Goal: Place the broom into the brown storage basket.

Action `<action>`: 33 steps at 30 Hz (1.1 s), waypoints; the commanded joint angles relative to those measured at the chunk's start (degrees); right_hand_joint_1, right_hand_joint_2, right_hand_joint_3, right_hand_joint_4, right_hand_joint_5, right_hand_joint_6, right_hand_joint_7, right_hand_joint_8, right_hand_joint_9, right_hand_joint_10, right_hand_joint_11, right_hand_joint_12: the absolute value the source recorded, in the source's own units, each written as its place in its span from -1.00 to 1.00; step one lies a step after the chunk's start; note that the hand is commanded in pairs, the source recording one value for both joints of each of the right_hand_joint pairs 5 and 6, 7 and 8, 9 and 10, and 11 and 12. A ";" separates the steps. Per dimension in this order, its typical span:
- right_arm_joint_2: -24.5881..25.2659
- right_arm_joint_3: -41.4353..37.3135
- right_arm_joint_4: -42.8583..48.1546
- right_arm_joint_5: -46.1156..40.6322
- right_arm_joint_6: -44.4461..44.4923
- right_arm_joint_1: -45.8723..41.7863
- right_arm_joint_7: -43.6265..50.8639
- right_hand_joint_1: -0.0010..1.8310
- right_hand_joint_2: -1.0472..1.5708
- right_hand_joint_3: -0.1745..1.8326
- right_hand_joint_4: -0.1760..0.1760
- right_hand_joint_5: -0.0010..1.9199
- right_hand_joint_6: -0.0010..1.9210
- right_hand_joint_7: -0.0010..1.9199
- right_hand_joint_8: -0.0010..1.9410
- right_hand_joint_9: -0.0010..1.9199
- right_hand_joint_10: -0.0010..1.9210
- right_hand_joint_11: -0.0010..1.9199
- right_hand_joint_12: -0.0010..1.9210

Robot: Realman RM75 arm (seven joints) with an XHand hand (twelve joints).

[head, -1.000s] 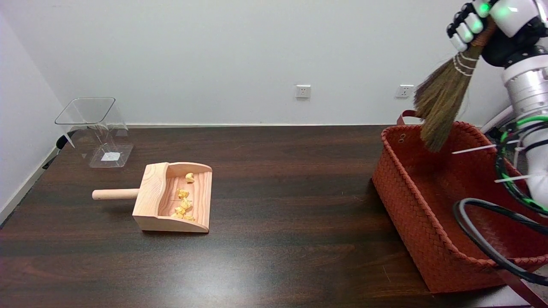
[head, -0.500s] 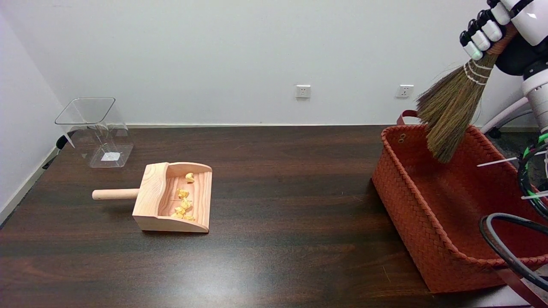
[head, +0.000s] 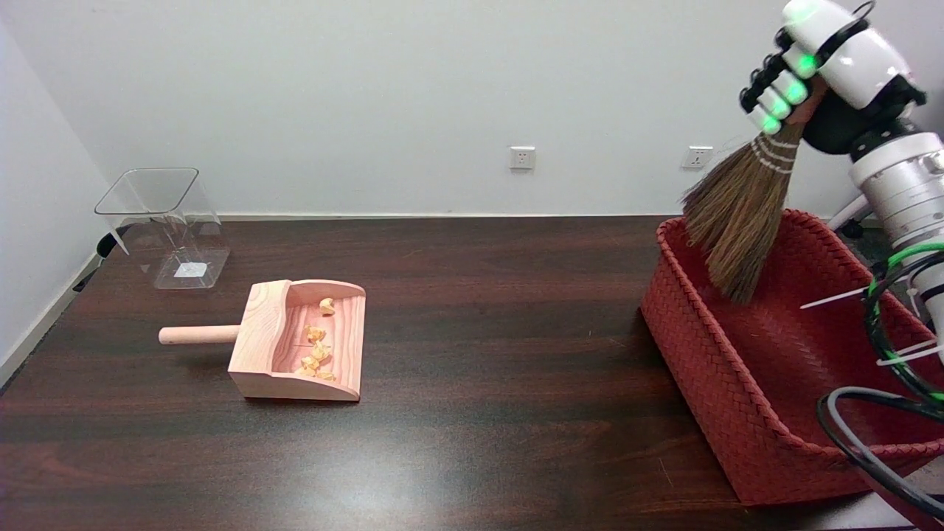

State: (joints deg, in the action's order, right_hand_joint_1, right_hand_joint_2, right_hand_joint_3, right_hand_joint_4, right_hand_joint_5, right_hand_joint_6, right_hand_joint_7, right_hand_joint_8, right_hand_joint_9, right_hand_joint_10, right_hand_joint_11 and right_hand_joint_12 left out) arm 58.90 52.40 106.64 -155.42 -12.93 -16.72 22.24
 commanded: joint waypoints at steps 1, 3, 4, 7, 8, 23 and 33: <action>1.56 3.30 -0.02 3.65 -2.70 -4.45 1.31 0.04 1.00 -0.56 0.00 1.00 1.00 1.00 0.98 1.00 1.00 1.00 1.00; 2.02 3.28 -0.02 3.42 -3.67 -5.21 1.31 0.07 1.00 -0.56 0.00 1.00 1.00 1.00 0.98 1.00 1.00 1.00 1.00; 2.20 3.12 -0.01 3.45 -3.94 -5.49 1.31 0.07 1.00 -0.56 0.00 1.00 1.00 1.00 0.98 1.00 1.00 1.00 1.00; 2.82 1.89 0.16 4.03 -4.72 -6.64 1.39 0.07 1.00 -0.55 0.00 1.00 1.00 1.00 0.98 1.00 1.00 1.00 1.00; 2.98 1.61 0.15 4.33 -5.00 -6.87 1.39 0.07 1.00 -0.55 0.00 1.00 1.00 1.00 0.98 1.00 1.00 1.00 1.00; 2.56 10.75 -0.26 5.54 0.09 -4.35 12.81 0.07 1.00 -0.53 0.00 1.00 1.00 1.00 0.98 1.00 1.00 1.00 1.00; 5.35 16.14 -1.01 5.26 1.00 -2.89 21.22 0.03 1.00 -0.46 0.00 1.00 1.00 1.00 0.98 1.00 1.00 1.00 1.00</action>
State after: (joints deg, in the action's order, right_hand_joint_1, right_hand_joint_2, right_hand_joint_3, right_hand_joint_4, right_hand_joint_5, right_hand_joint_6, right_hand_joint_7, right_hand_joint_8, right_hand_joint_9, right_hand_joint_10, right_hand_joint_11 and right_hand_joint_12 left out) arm 61.64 60.23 106.59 -150.65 -14.72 -21.48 30.99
